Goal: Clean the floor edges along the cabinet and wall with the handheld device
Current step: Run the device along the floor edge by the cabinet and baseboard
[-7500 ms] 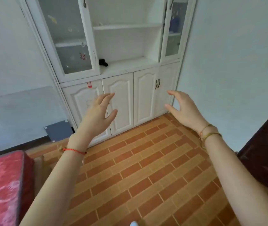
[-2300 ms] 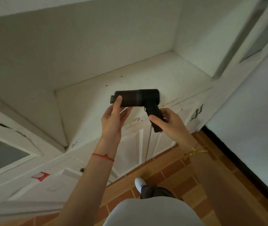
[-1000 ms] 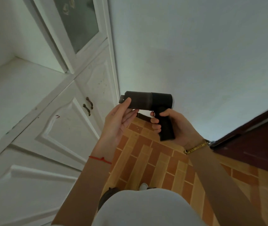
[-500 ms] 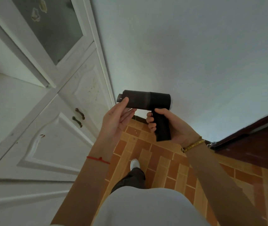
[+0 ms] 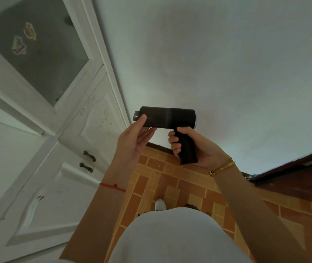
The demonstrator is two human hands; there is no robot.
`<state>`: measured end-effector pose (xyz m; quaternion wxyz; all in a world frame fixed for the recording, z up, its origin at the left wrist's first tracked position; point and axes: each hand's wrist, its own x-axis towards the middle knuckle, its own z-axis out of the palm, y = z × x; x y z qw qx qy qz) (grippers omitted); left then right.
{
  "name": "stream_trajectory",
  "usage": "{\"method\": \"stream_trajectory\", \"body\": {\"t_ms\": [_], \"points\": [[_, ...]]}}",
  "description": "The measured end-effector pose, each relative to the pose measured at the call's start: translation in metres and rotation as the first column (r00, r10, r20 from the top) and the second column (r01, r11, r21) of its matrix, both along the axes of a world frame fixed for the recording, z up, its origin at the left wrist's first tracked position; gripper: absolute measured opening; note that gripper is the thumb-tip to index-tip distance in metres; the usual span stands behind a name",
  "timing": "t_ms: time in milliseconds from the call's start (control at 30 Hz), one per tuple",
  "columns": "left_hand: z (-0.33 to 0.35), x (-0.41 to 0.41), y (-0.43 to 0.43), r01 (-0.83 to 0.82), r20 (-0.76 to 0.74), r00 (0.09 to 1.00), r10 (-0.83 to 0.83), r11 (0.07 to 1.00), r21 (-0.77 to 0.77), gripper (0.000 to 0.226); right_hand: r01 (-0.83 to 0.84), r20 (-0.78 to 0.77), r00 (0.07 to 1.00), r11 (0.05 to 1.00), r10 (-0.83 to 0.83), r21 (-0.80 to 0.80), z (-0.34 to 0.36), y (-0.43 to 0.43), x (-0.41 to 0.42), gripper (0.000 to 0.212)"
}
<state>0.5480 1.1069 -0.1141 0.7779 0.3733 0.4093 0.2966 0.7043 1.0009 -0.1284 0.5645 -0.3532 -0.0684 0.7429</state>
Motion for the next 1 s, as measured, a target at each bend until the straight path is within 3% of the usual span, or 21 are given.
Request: {"method": "stream_trajectory", "body": {"t_ms": [533,667,867,1000], "points": [[-0.008,0.029,0.041,-0.086,0.001,0.996,0.086,0.996,-0.032,0.017,-0.086,-0.047,0.995,0.996,0.086,0.000,-0.011,0.051,0.037,0.027],[-0.018,0.039,0.046,-0.107,0.008,0.994,0.108,0.991,-0.079,0.026,-0.059,0.080,0.995,0.996,0.064,-0.062,-0.011,0.057,0.045,0.020],[-0.052,0.064,0.057,-0.070,-0.014,0.998,0.069,0.986,-0.149,0.035,-0.005,0.268,0.962,0.986,0.051,-0.169,-0.033,0.071,0.069,0.041],[-0.099,0.080,0.073,-0.029,-0.219,0.976,0.002,0.992,-0.122,0.034,0.051,0.496,0.864,0.965,0.086,-0.257,-0.079,0.084,0.090,0.045]]}}
